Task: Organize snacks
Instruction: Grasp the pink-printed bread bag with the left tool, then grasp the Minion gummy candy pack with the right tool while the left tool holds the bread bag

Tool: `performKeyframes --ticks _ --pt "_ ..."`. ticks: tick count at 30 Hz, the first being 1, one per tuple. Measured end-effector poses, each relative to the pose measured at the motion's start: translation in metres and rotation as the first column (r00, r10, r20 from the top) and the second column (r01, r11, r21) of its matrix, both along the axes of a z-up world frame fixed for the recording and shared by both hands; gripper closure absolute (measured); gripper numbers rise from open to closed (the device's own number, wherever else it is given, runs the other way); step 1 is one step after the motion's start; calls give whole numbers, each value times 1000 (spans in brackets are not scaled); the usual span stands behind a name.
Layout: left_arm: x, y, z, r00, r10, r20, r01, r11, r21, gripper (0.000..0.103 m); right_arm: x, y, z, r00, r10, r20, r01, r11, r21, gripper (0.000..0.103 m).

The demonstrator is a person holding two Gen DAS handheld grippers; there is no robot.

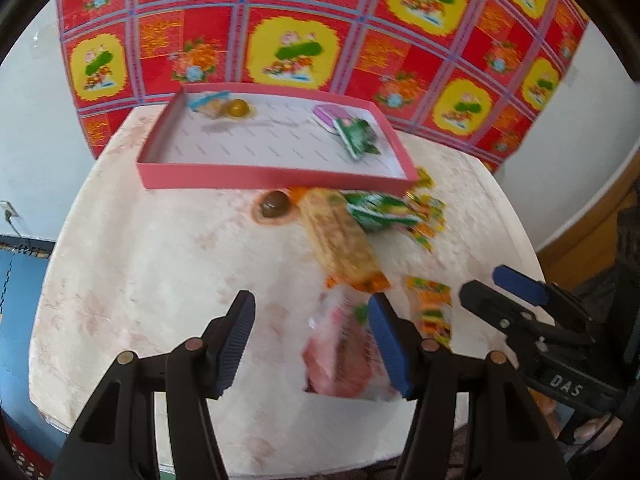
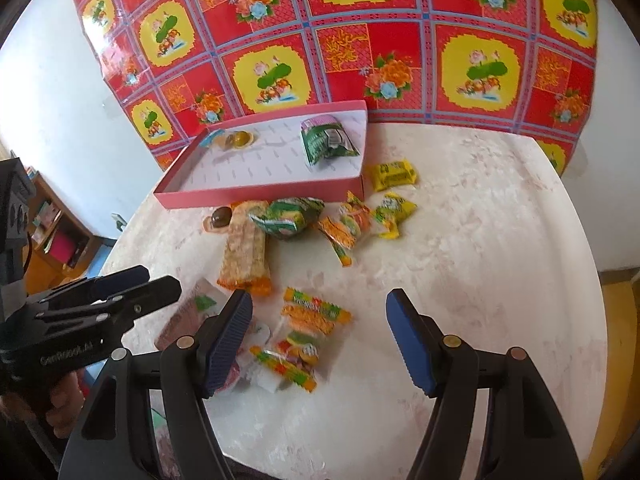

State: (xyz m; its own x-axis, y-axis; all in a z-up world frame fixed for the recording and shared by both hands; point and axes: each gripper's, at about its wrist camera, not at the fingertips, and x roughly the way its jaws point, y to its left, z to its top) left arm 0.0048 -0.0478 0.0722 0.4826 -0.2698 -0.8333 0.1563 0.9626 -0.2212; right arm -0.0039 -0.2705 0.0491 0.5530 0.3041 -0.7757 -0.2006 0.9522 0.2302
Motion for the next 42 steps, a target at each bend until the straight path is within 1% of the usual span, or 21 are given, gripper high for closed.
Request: performKeyframes --ticks 5,9,12,15,19,21,23,25,29,33,39,42 --pt "-6 -15 -8 998 -55 -28 55 998 -9 41 -6 -5 -6 1000 -12 -15 11 1000 -18 32" --pt "-9 -27 -17 995 -88 -48 88 996 13 41 -9 -13 -9 999 -29 -25 29 999 -14 32" --pt "-8 -35 -23 993 -101 -62 104 994 43 40 -10 -16 -11 999 -36 -29 35 999 -11 32" --pt "-5 -39 -26 992 -108 -61 112 992 58 36 -10 -18 -14 999 -38 -36 38 999 -5 32" --pt "-2 -42 -28 993 -106 -48 109 992 64 32 -9 -19 -16 998 -39 -41 39 999 -1 32" --pt "0 -41 -32 992 -104 -66 107 993 43 31 -9 -20 -17 998 -42 -43 43 999 1 32" --pt "2 -41 -37 992 -91 -86 94 995 43 29 -8 -20 -19 998 -42 -45 42 999 4 32" --pt "4 -39 -40 992 -81 -94 83 997 11 29 -8 -20 -19 998 -40 -47 40 999 4 32" --pt "5 -41 -40 994 -81 -68 83 996 21 30 -7 -19 -21 998 -38 -51 38 999 5 32" --pt "3 -48 -41 994 -99 -45 102 993 66 31 -7 -19 -21 998 -37 -53 37 999 5 32" --pt "1 -42 -41 995 -89 -42 91 994 58 32 -7 -16 -23 998 -32 -56 32 999 0 32" --pt "0 -32 -40 997 -65 -46 67 997 45 33 -7 -12 -23 998 -26 -57 26 1000 -2 32"
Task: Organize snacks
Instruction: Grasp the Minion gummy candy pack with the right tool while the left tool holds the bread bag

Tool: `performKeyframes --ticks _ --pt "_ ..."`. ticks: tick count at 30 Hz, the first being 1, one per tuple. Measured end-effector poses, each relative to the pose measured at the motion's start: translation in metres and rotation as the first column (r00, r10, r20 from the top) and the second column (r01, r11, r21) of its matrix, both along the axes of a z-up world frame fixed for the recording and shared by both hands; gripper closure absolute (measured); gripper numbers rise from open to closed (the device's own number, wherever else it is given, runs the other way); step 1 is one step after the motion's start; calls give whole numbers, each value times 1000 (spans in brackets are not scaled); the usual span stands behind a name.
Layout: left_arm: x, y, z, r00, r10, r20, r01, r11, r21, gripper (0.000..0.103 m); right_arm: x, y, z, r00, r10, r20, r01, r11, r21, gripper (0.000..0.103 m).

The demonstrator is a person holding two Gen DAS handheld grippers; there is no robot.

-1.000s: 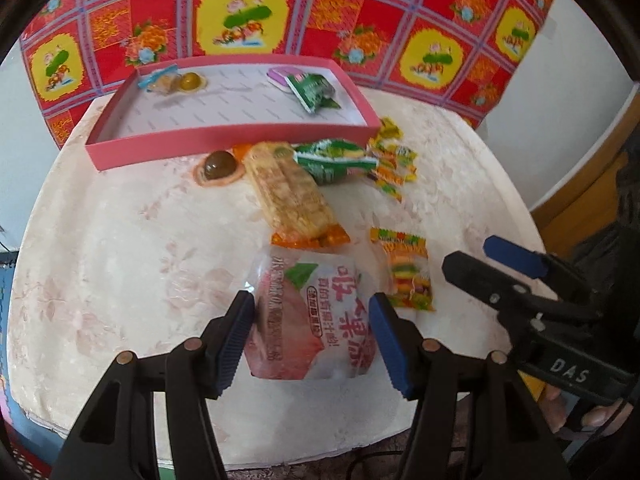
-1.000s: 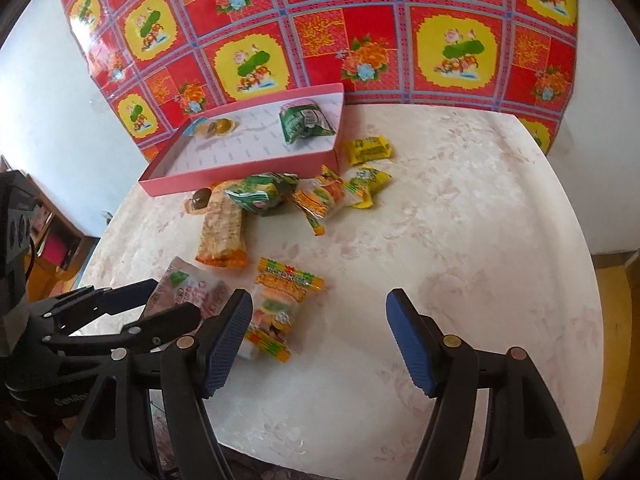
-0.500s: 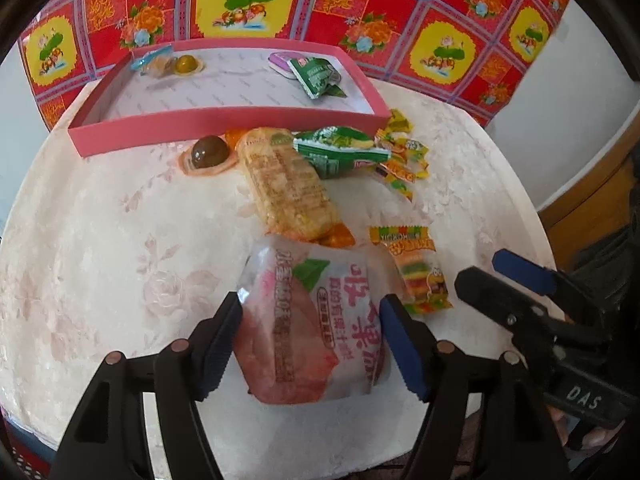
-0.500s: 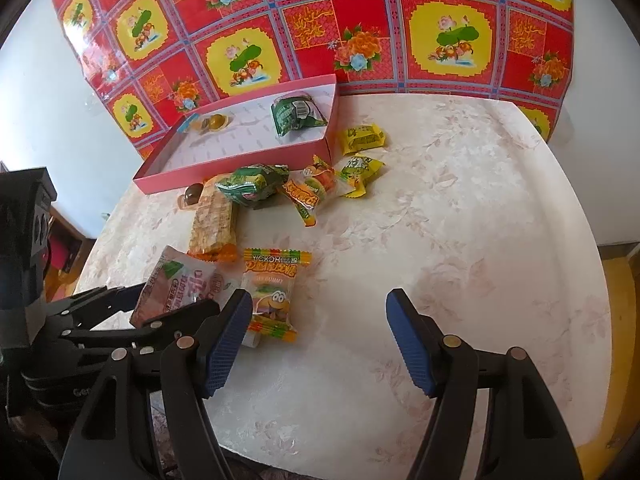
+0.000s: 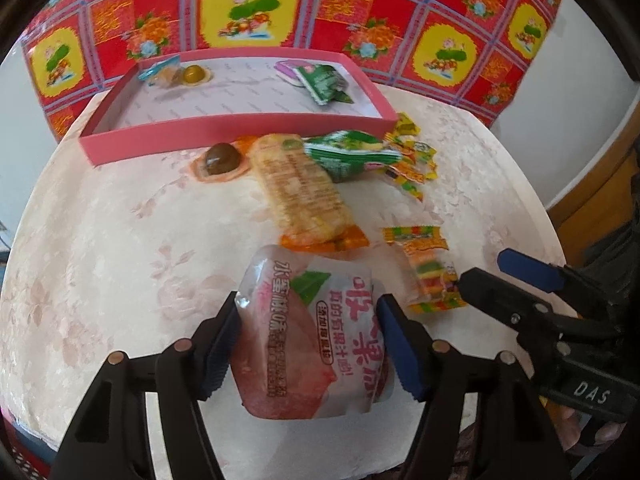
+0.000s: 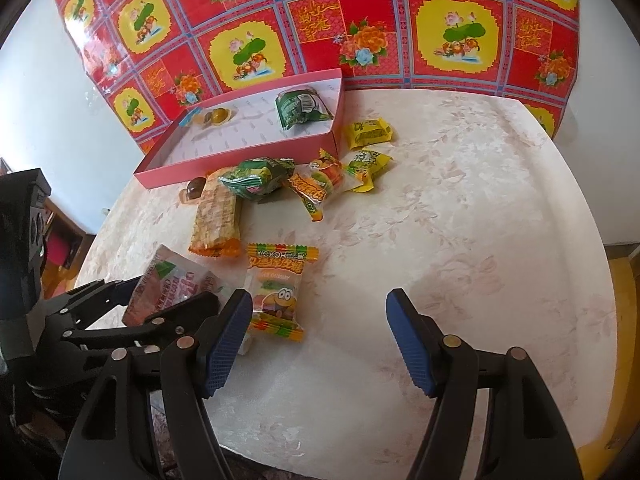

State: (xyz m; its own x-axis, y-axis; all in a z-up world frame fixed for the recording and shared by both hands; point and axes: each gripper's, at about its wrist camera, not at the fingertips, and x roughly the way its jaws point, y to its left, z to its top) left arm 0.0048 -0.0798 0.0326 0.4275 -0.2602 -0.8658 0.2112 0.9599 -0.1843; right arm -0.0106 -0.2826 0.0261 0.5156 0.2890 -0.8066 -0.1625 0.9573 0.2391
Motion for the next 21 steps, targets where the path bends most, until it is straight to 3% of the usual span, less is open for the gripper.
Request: performKeyframes --ticks 11,21 --pt "-7 50 10 991 120 53 -121 992 22 33 4 23 -8 999 46 -28 -46 999 -23 32" --pt "-5 65 9 986 151 67 -154 988 27 33 11 44 -13 996 80 -35 -81 996 -43 32"
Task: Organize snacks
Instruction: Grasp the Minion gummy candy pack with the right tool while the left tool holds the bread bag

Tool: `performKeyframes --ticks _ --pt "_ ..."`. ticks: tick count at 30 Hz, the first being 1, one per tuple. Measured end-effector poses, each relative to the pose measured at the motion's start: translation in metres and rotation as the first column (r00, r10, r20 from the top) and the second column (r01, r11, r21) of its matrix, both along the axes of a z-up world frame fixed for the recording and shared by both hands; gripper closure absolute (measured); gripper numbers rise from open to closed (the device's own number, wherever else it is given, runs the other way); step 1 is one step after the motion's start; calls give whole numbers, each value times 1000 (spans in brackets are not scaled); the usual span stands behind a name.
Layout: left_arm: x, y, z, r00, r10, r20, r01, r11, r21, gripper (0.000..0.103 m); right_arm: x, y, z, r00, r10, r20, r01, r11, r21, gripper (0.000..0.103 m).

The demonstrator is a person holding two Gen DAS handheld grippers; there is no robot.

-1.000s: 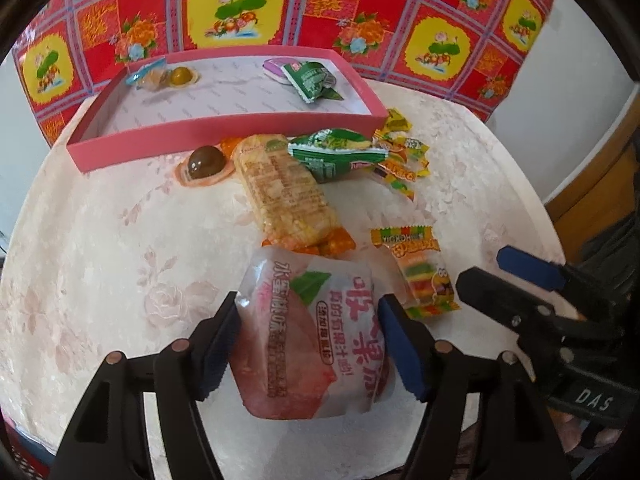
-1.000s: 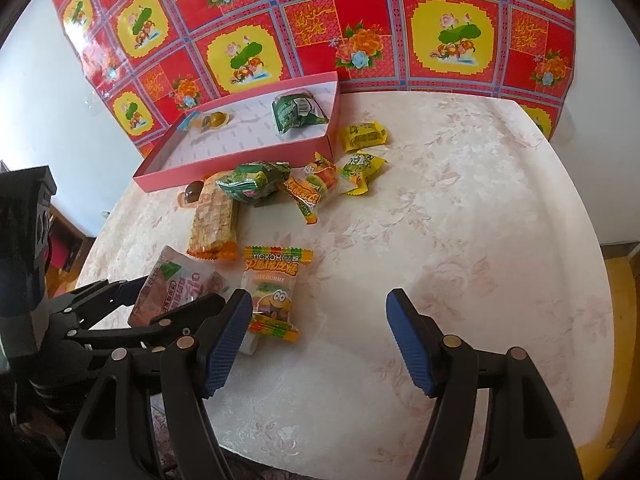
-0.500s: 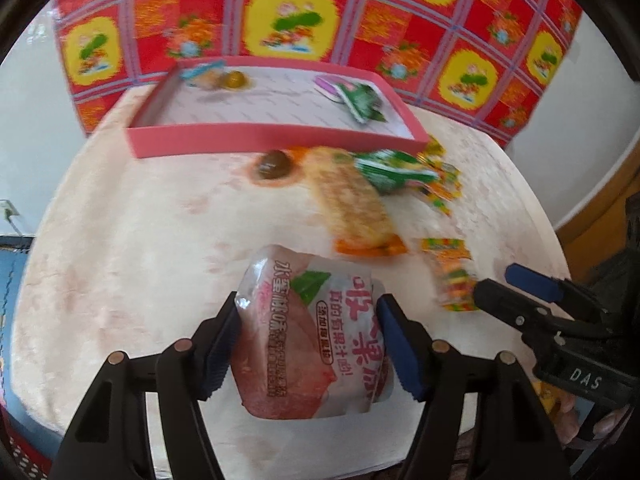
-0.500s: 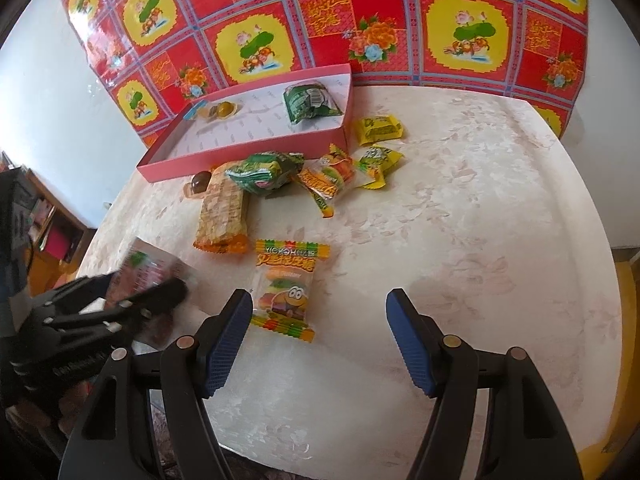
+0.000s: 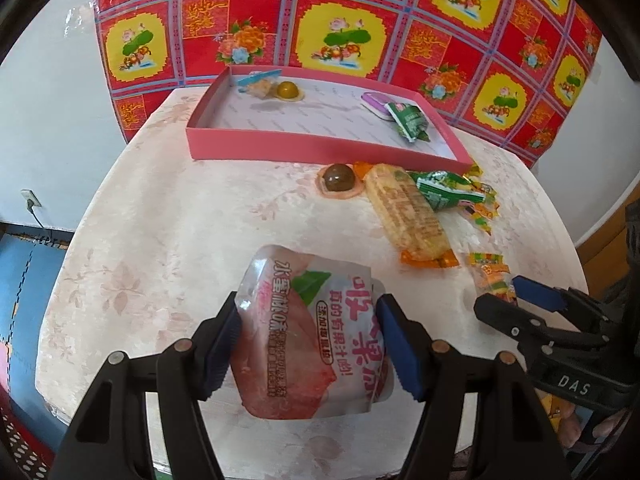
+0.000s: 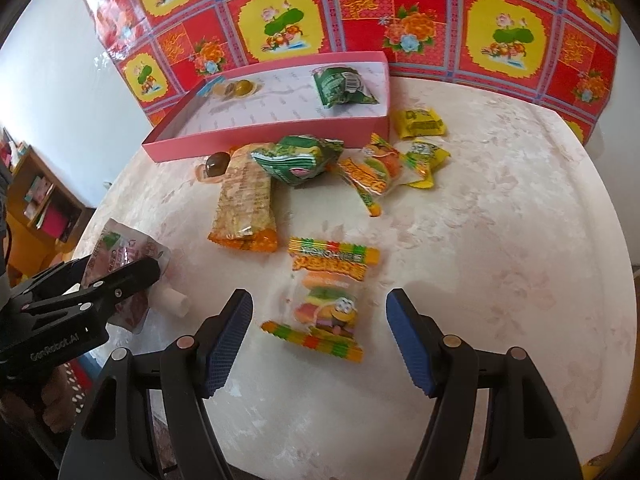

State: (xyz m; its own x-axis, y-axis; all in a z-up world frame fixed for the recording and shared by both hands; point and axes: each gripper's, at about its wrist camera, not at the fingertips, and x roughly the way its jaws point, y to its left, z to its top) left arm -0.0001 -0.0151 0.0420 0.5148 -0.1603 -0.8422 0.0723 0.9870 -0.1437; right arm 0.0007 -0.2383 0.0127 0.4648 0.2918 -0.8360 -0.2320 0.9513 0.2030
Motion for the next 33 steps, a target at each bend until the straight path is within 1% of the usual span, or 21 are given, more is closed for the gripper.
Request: performKeyframes --ticks 5,10,13,14,15,16,17,22,23,27,33 --pt "0 5 -1 1000 13 -2 -13 1000 -3 33 -2 3 -3 1000 9 -1 -9 1000 7 33" --pt "0 6 -3 1000 21 -7 -21 1000 -5 33 -3 1 -4 1000 -20 10 20 999 34 33" --pt "0 6 -3 1000 22 -10 -22 1000 -5 33 -4 2 -4 999 -33 19 32 999 32 33" --pt "0 6 -3 1000 21 -9 -21 1000 -5 33 -5 2 -4 999 -41 22 41 999 26 36" --pt "0 6 -3 1000 21 -9 -21 1000 -5 33 -5 2 -3 998 -54 26 54 999 7 43" --pt "0 6 -3 1000 22 -8 -22 1000 -4 33 -5 1 -3 998 -61 29 61 998 -8 47" --pt "0 6 -3 1000 22 -9 -22 1000 -5 33 -5 0 -3 997 -70 34 70 997 -21 55" --pt "-2 5 -1 1000 20 1 -20 1000 -6 33 -5 -6 -3 996 -80 26 80 997 -8 63" --pt "-2 5 0 1000 20 5 -20 1000 -6 33 -6 -7 -2 996 -81 26 81 997 -3 66" --pt "-4 7 5 1000 21 20 -21 1000 -8 33 -9 -8 1 997 -73 28 73 997 13 68" --pt "-2 5 15 999 11 40 -11 1000 -5 33 -12 -11 15 996 -59 62 58 998 27 68"
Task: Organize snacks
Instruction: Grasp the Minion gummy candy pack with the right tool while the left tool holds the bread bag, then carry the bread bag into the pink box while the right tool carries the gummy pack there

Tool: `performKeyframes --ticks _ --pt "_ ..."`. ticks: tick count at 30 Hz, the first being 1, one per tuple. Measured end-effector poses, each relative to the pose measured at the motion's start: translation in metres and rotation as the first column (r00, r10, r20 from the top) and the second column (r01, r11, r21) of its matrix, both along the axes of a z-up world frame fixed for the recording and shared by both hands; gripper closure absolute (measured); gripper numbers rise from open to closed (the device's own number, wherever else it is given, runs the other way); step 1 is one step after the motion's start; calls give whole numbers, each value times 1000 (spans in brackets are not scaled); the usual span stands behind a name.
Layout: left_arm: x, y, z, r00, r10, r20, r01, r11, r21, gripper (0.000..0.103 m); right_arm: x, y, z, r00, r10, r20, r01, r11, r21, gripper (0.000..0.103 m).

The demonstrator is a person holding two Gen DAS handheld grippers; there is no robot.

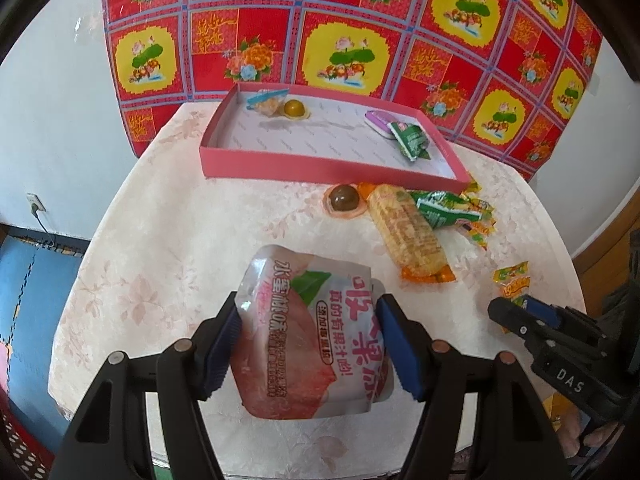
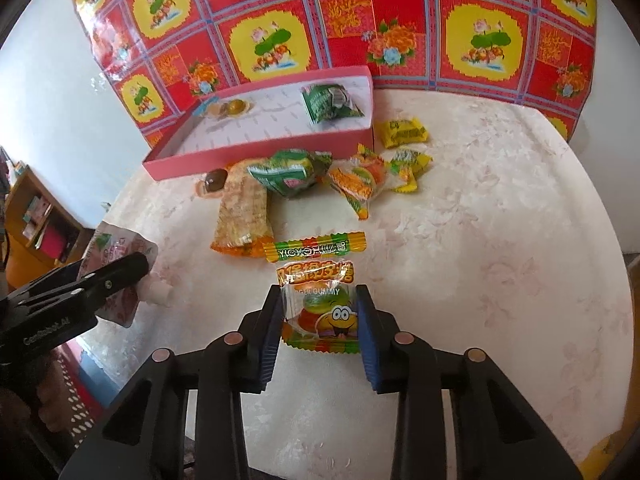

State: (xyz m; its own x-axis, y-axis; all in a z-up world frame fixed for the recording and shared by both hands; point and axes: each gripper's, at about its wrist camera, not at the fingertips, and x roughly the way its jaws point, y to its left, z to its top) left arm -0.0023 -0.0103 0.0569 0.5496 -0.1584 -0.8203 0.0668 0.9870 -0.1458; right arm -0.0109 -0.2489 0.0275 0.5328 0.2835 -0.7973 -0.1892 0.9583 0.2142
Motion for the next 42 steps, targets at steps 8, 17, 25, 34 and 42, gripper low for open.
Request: performKeyframes --ticks 8,17,25,34,42 --pt "13 3 12 1000 -5 20 6 1000 -6 33 13 4 22 999 26 34 -27 999 23 68" --pt "36 10 20 999 8 35 -7 1000 -17 33 35 5 33 999 34 34 -35 999 41 68" --pt "59 9 27 999 9 43 -8 1000 -25 33 54 13 41 996 64 60 -66 997 34 68" --pt "88 11 34 999 8 51 -8 1000 -12 33 83 18 48 995 73 74 -76 996 41 68" --pt "115 7 30 999 7 52 -7 1000 -2 33 106 21 46 995 70 66 -73 996 49 68"
